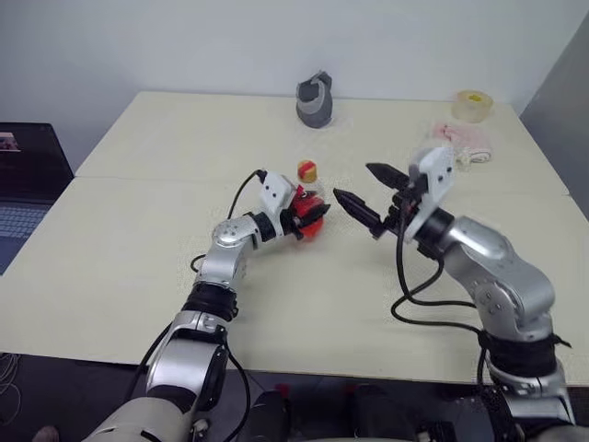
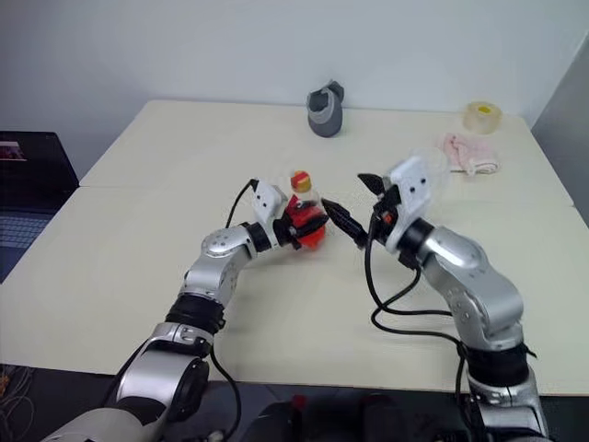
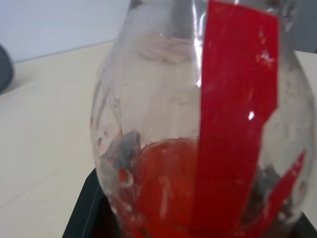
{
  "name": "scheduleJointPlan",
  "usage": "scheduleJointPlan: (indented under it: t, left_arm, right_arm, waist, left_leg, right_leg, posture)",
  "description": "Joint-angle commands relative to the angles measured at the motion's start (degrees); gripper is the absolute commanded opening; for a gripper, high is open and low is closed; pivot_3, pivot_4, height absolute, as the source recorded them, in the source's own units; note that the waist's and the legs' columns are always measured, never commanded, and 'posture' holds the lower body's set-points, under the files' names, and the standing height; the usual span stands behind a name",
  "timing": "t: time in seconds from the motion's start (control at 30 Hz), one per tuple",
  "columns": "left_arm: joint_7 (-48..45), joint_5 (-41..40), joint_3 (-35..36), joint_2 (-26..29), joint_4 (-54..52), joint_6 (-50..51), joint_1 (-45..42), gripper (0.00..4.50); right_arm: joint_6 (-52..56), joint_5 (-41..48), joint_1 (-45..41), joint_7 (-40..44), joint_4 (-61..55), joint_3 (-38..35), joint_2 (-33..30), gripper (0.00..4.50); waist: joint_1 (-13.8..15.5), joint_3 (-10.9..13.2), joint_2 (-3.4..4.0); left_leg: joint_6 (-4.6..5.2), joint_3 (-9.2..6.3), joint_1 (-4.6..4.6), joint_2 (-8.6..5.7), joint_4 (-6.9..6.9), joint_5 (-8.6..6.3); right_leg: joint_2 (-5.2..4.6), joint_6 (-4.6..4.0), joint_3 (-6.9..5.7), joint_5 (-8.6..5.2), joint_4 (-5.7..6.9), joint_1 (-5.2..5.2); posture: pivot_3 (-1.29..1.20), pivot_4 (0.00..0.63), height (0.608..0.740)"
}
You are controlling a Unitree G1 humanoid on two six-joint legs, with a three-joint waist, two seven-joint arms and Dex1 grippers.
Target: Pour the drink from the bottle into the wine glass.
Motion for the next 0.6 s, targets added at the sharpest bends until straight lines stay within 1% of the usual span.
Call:
scheduleJointPlan:
  t: [0.03, 0.2, 0.6]
  left_arm:
    - [-1.48, -0.63, -0.06, -0.43, -1.64, -1.72, -2.66, 1.92]
    - [-2.77, -1.00, -0.63, -2.17, -2.25, -1.03, -3.17, 1.92]
    - [-3.76, -2.14, -1.05, -3.28, -5.79, 2.39, -1.38, 1.92]
  right_arm:
    - [0.65, 1.21, -2.04, 0.80, 1.22, -0.89, 0.27, 4.50]
    - [-0.59, -0.26, -6.42, 3.95, 6.01, 0.73, 0.33, 4.50]
    - [-2.83, -2.19, -9.71, 6.68, 10.74, 1.81, 1.42, 4.50]
  waist:
    - [-0.02, 0.00, 0.00]
    - [-0.14, 0.00, 0.00]
    - [-0.40, 0.00, 0.00]
  left_leg:
    - [-0.02, -0.02, -0.19, 0.00, 0.07, 0.01]
    - [-0.06, 0.03, -0.33, -0.04, 0.07, 0.05]
    - [-0.02, -0.01, -0.33, -0.04, 0.07, 0.07]
  right_leg:
    - [-0.01, 0.00, -0.02, 0.00, 0.03, -0.15]
    - [-0.18, 0.00, -0.01, 0.01, 0.01, -0.27]
    - [-0.16, 0.01, -0.03, 0.01, 0.07, -0.28]
  posture:
    - [0.00, 0.150, 0.740]
    - [0.00, 0.150, 0.740]
    - [0.00, 0.150, 0.740]
